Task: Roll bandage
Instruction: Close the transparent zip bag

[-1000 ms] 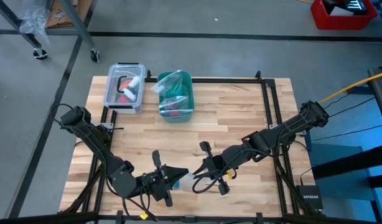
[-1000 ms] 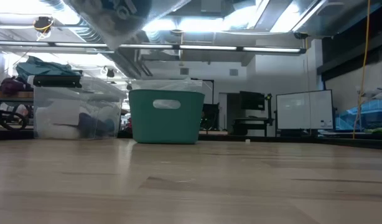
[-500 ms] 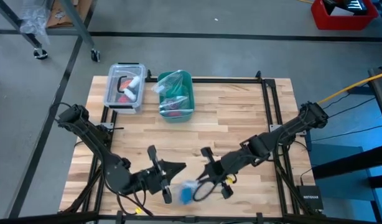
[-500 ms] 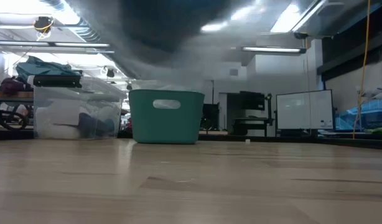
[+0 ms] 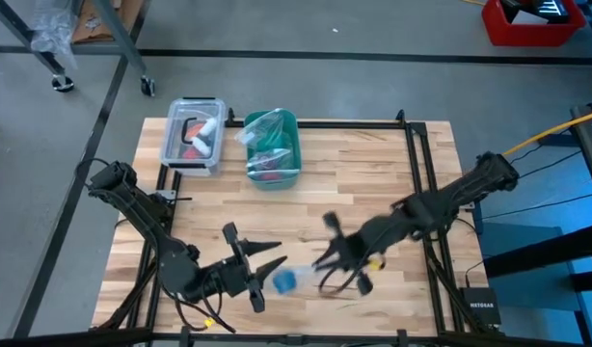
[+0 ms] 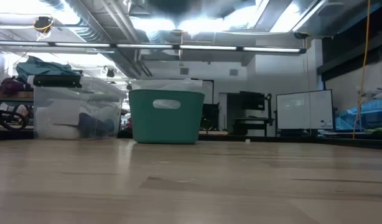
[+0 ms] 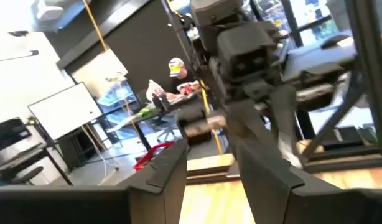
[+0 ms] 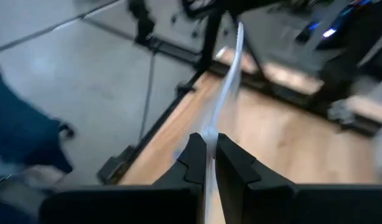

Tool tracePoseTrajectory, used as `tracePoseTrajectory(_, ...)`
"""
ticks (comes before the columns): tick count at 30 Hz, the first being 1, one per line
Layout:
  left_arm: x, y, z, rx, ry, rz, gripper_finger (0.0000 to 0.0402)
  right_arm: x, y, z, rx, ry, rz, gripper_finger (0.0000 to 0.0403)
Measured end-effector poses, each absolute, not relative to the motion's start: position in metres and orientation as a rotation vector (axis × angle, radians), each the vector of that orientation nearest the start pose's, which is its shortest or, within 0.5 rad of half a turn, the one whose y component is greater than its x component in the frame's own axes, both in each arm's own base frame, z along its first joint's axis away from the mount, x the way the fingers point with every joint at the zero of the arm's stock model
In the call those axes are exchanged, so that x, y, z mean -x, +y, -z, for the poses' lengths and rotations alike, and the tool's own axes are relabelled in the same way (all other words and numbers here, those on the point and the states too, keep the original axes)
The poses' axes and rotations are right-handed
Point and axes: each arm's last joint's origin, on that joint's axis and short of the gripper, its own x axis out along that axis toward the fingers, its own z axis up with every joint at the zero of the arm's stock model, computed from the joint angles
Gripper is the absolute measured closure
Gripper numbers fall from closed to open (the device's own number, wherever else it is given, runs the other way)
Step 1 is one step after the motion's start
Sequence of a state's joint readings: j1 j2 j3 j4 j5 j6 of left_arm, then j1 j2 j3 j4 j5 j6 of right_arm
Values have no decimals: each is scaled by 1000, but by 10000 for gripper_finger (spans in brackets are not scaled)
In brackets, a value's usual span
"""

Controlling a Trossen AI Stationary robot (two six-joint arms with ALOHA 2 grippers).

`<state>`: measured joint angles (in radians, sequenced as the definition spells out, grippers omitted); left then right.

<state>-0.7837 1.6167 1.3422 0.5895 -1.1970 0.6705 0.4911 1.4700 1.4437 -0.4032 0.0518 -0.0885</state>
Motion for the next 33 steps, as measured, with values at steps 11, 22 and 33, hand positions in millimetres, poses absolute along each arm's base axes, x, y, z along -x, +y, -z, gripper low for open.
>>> tracePoseTrajectory(11, -217, -174, -451, -446, -9, -545, 286, -180, 76, -453, 379, 223, -328, 382)
tracePoseTrajectory(22, -174, -76, -378, 156, 226, -523, 302, -85, 31, -426, 431, 227, -244, 382)
tracePoseTrajectory(33, -267, -90, -257, 455, -59, -493, 306, -127, 52, -309, 289, -28, -278, 382)
